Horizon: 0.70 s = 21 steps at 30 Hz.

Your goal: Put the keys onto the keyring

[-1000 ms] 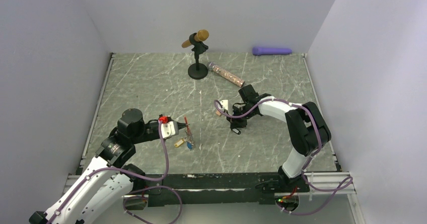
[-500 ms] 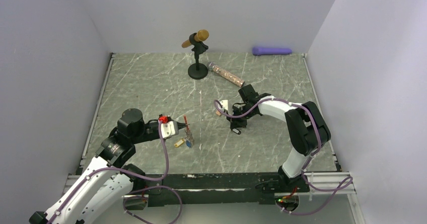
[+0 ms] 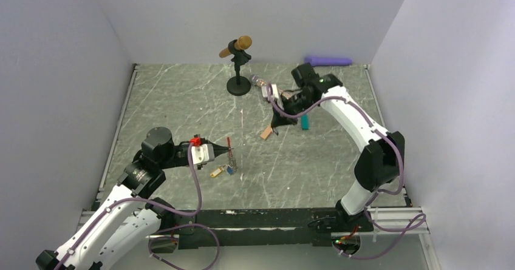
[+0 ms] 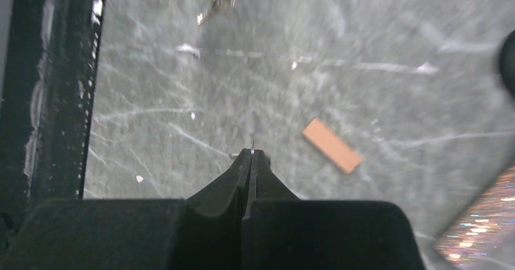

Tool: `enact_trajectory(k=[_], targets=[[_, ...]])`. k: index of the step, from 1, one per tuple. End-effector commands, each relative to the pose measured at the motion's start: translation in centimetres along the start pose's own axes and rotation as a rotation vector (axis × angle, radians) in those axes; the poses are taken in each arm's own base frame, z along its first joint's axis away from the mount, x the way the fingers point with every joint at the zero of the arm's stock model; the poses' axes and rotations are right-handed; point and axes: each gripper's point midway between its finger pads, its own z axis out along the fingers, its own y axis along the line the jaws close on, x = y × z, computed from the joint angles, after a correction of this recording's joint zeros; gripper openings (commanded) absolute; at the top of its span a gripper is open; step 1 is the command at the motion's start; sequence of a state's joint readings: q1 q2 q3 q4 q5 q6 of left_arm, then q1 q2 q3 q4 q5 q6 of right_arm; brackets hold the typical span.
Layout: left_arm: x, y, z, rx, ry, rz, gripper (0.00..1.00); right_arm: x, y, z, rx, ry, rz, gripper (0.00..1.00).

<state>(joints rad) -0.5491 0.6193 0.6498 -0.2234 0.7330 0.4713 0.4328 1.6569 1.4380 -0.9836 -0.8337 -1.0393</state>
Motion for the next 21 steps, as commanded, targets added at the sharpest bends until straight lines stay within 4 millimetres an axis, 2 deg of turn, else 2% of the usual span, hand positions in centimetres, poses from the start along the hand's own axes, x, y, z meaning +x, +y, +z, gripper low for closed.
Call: enact_trajectory(k=[1, 4, 9, 12, 16, 21], targets=[[-6.1, 1.6, -0.1, 0.004, -0.155, 0.11, 0.0, -6.6, 4.1, -4.5, -0.146, -0.084, -0.009, 0.0], [-7.5, 2.1, 0.2, 0.01, -0.187, 0.117, 0.0, -10.5, 4.6, -6.0, -0.153, -0.158, -0.056, 0.0], [-9.3, 2.7, 0.8, 0.027, -0.241, 0.093, 0.0, -14.6, 7.4, -6.0, -0.163, -0.203, -0.176, 0.0], [-9.9, 2.9, 1.1, 0.028, -0.252, 0.096, 0.0, -15.5, 9.1, -5.8, -0.196, -0.198, -0.218, 0.0], [-9.5, 2.5, 1.6, 0.044, -0.247, 0.097, 0.0, -16.3, 10.9, -5.9, -0.24, -0.226, -0.275, 0.0], [-8.2, 1.1, 1.8, 0.084, -0.229, 0.137, 0.0, -15.8, 12.3, -5.2, -0.264, -0.201, -0.372, 0.0]])
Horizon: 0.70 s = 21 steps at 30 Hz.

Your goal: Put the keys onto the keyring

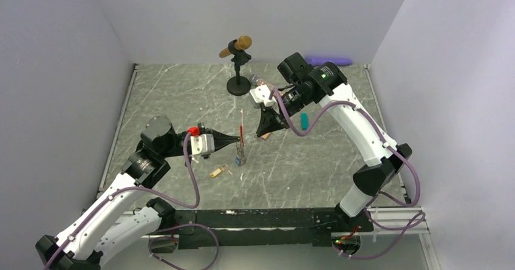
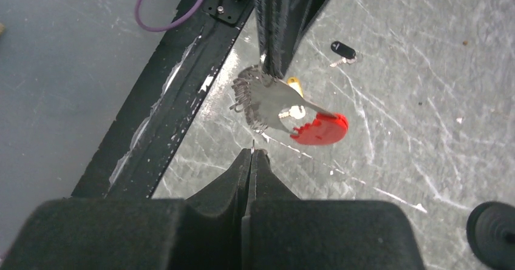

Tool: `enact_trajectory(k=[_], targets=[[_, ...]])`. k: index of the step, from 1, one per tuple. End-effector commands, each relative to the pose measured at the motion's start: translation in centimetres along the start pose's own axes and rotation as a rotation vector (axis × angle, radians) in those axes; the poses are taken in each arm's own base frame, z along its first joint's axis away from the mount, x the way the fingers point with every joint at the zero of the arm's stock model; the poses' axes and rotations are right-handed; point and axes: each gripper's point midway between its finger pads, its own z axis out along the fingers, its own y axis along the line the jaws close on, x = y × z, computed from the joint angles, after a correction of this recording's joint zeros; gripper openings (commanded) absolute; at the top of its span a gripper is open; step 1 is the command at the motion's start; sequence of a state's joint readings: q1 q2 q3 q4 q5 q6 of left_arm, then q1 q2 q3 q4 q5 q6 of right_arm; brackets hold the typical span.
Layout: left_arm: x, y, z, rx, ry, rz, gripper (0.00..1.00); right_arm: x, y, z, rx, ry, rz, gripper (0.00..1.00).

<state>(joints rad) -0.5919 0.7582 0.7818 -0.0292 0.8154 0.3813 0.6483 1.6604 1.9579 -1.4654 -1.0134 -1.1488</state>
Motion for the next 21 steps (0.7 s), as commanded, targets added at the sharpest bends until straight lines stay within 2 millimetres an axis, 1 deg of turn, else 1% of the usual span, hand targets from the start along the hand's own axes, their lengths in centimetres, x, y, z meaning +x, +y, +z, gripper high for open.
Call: enact_trajectory(k=[1, 4, 8, 10, 15, 19, 21], targets=[[-1.5, -0.8, -0.1, 0.038, -0.056, 0.106, 0.0, -1.6, 2.5, -0.1, -0.036, -0.025, -0.136, 0.0], [-0.3, -1.1, -0.1, 0.043, -0.025, 0.101, 0.0, -1.8, 3.0, 0.3, -0.054, -0.036, -0.167, 0.0], [0.2, -1.0, 0.0, 0.036, -0.014, 0.088, 0.0, -2.5, 2.9, 0.3, -0.053, -0.046, -0.166, 0.0], [0.4, -0.9, 0.0, 0.023, -0.011, 0.082, 0.0, -2.8, 2.6, 0.4, -0.054, -0.05, -0.141, 0.0], [1.3, -0.4, 0.0, -0.018, 0.014, 0.054, 0.0, -2.3, 1.8, 1.0, -0.052, -0.007, -0.09, 0.0], [2.1, 0.4, 0.0, -0.055, 0.052, 0.032, 0.0, -2.3, 1.0, 1.1, -0.022, 0.025, -0.063, 0.0], [2.3, 0.6, 0.0, -0.073, 0.06, 0.026, 0.0, -1.9, 0.6, 1.2, -0.002, 0.048, -0.048, 0.0]])
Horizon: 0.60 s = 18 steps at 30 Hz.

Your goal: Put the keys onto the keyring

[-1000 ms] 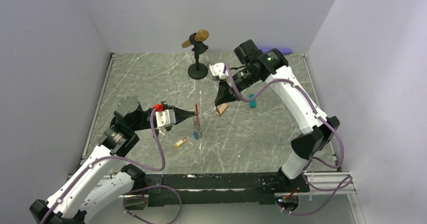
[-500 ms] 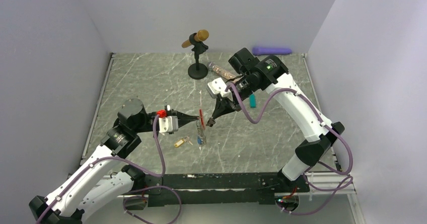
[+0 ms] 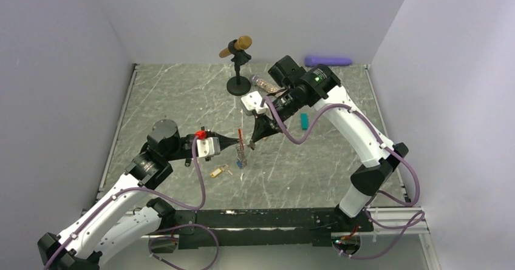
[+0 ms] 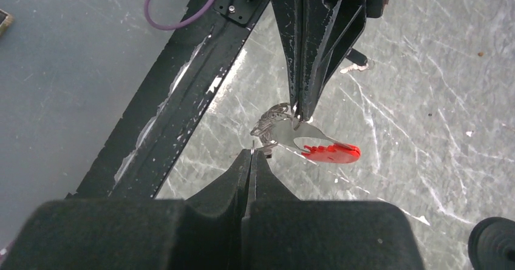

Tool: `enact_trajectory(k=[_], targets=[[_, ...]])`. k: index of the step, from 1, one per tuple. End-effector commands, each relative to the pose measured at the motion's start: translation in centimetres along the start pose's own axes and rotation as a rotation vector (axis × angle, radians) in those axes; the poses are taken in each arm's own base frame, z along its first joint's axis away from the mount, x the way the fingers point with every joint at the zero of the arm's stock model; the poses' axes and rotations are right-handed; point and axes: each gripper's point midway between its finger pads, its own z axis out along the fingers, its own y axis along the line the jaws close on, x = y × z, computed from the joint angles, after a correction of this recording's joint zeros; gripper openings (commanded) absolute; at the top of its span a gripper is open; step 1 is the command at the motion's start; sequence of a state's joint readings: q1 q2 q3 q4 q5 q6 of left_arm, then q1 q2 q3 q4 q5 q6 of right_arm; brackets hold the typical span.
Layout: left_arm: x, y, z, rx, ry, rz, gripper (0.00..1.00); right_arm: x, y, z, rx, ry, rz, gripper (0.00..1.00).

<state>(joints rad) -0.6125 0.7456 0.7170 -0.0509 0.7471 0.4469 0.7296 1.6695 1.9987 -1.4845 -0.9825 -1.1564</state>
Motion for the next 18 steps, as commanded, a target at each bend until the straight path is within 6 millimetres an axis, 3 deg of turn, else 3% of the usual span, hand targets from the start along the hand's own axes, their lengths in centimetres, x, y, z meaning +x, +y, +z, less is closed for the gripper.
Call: enact_trajectory(k=[1, 18], targets=[[-0.6, 1.3, 0.1, -0.059, -0.005, 0.007, 0.0, -0.4, -0.9, -0.3, 0.059, 0.037, 0.018, 0.0], [0.0, 1.6, 0.7, -0.064, 0.029, -0.099, 0.0, 0.8, -4.0, 0.7, 0.221, 0.205, 0.032, 0.0]])
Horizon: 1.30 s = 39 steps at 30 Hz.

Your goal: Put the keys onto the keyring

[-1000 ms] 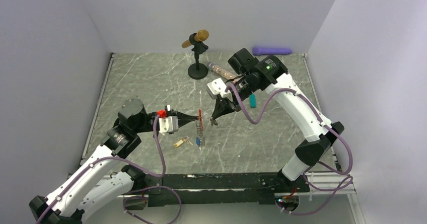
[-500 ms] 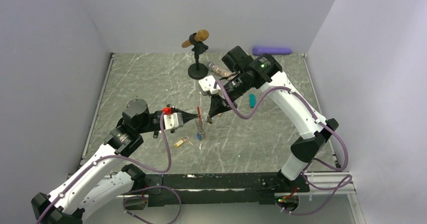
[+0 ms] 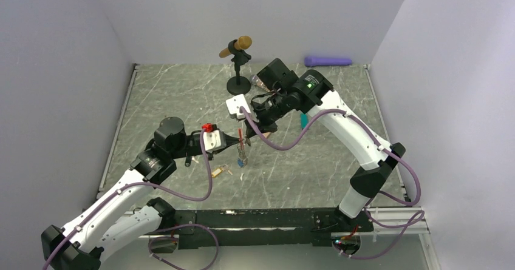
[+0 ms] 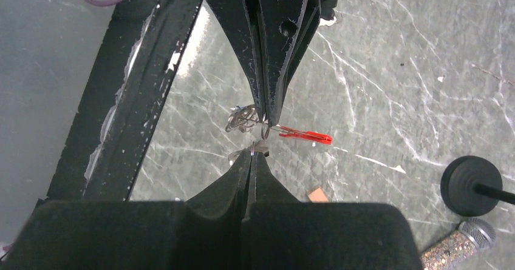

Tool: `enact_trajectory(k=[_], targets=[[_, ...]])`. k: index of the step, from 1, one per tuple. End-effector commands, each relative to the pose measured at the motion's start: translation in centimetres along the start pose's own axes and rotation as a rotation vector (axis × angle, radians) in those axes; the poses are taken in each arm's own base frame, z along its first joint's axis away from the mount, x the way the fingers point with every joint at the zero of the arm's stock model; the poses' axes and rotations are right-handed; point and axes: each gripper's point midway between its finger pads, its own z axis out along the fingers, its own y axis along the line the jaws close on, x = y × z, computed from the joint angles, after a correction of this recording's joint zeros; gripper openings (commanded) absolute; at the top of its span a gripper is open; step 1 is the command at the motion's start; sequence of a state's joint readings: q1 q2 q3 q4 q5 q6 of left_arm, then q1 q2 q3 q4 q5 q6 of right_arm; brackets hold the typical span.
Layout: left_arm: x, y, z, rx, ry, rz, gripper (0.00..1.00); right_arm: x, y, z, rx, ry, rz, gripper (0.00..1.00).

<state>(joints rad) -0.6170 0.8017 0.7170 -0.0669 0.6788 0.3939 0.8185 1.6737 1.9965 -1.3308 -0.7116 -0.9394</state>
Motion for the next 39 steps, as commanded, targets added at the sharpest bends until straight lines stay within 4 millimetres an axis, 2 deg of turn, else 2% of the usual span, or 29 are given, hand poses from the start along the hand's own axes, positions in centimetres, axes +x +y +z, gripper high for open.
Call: enact_trajectory(k=[1, 12, 26, 39], targets=[[-2.5, 0.9, -0.1, -0.029, -0.048, -0.007, 0.0, -0.4, -1.4, -0.1, 0.074, 0.032, -0.017, 0.0], [-3.1, 0.8, 0.2, -0.024, -0.059, -0.101, 0.0, 0.6, -1.5, 0.7, 0.079, 0.094, -0.033, 0.0], [-3.1, 0.6, 0.4, -0.011, -0.068, -0.124, 0.0, -0.2, -0.6, 0.3, 0.054, 0.062, -0.059, 0.0], [-3.1, 0.9, 0.3, -0.024, -0.071, -0.124, 0.0, -0.1, 0.2, 0.6, 0.011, 0.053, -0.068, 0.0]])
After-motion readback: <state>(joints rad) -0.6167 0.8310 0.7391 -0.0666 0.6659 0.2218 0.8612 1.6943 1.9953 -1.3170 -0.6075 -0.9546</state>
